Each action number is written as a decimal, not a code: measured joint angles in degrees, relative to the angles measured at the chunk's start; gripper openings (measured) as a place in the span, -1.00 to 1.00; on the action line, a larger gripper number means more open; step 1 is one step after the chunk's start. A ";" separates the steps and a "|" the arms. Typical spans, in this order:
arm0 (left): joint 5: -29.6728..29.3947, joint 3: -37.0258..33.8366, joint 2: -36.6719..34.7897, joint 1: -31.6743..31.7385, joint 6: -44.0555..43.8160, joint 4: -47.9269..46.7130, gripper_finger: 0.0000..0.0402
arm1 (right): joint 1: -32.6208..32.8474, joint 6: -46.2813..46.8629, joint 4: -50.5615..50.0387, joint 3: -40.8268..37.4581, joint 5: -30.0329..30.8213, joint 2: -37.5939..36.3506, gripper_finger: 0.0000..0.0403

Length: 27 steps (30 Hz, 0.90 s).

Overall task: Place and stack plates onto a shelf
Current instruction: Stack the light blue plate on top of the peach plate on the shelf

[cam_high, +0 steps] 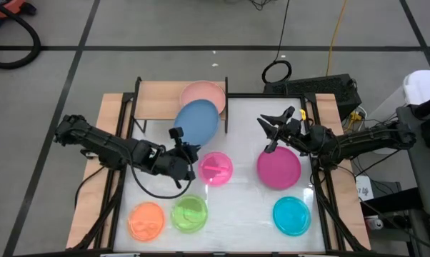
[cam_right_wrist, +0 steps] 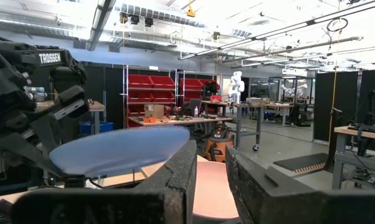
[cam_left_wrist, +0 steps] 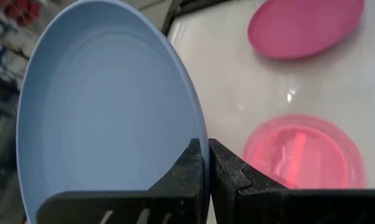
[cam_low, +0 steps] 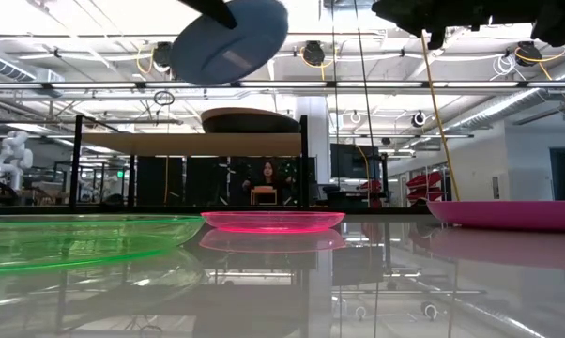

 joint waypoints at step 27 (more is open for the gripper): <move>3.28 -9.22 -0.06 -14.42 -47.69 -21.80 -0.95 | 2.59 3.48 -35.30 11.89 -4.72 1.91 -0.65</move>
